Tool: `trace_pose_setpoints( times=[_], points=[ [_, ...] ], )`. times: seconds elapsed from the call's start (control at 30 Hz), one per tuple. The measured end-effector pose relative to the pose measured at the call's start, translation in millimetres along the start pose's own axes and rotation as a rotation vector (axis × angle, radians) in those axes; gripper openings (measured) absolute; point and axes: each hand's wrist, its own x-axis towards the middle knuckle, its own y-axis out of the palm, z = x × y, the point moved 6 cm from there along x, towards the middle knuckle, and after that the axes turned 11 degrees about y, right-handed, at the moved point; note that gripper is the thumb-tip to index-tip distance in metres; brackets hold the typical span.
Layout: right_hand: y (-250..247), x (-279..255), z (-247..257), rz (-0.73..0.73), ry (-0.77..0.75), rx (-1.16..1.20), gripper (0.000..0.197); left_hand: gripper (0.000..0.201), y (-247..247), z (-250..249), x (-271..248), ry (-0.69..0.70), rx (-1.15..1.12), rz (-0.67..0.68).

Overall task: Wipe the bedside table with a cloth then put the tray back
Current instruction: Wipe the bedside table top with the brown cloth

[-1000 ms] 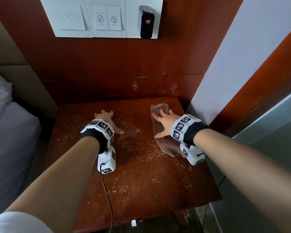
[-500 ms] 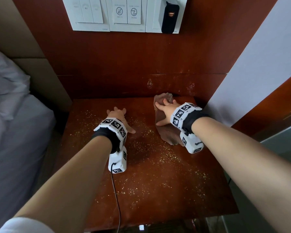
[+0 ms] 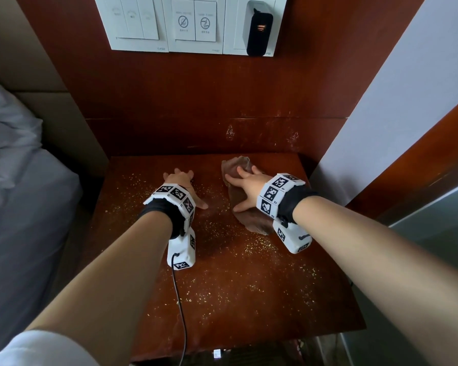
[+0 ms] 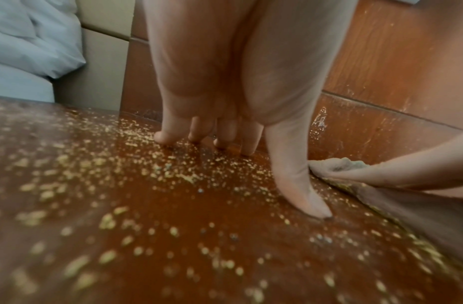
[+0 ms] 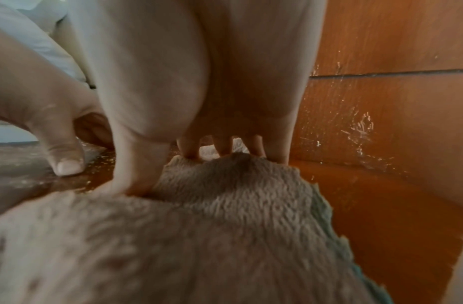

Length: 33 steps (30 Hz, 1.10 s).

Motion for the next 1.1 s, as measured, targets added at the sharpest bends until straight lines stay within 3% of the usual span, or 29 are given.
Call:
trace_pose_setpoints(
  times=[0.23,0.4,0.5,0.6,0.7,0.83,1.1],
  points=[
    [-2.7,-14.2,-17.3,-0.087,-0.048,0.274,0.081,0.108,1.2,4.0,2.9,-0.01,-0.034,-0.017],
    [3.9,-36.0,-68.5,-0.148,0.079,0.456,0.073,0.107,6.7,2.8,-4.4,-0.015,-0.136,-0.063],
    [12.3,-45.5,-93.2,-0.13,0.132,0.399,0.071,0.1,1.8,-20.2,-10.1,0.053,-0.194,-0.151],
    [18.1,-53.2,-104.6,-0.089,0.144,0.32,0.072,0.083,-9.8,-67.3,-17.0,0.237,-0.133,-0.23],
    [23.5,-57.7,-107.3,-0.069,0.146,0.286,0.074,0.075,-2.6,-109.4,-15.8,0.407,-0.02,-0.187],
    [36.9,-53.9,-104.2,-0.017,0.125,0.208,0.082,0.091,28.7,-114.2,-2.5,0.404,0.094,-0.025],
    [39.0,-42.9,-101.9,0.07,0.104,0.14,0.104,0.096,23.0,-87.1,16.1,0.321,0.086,-0.025]
  ],
)
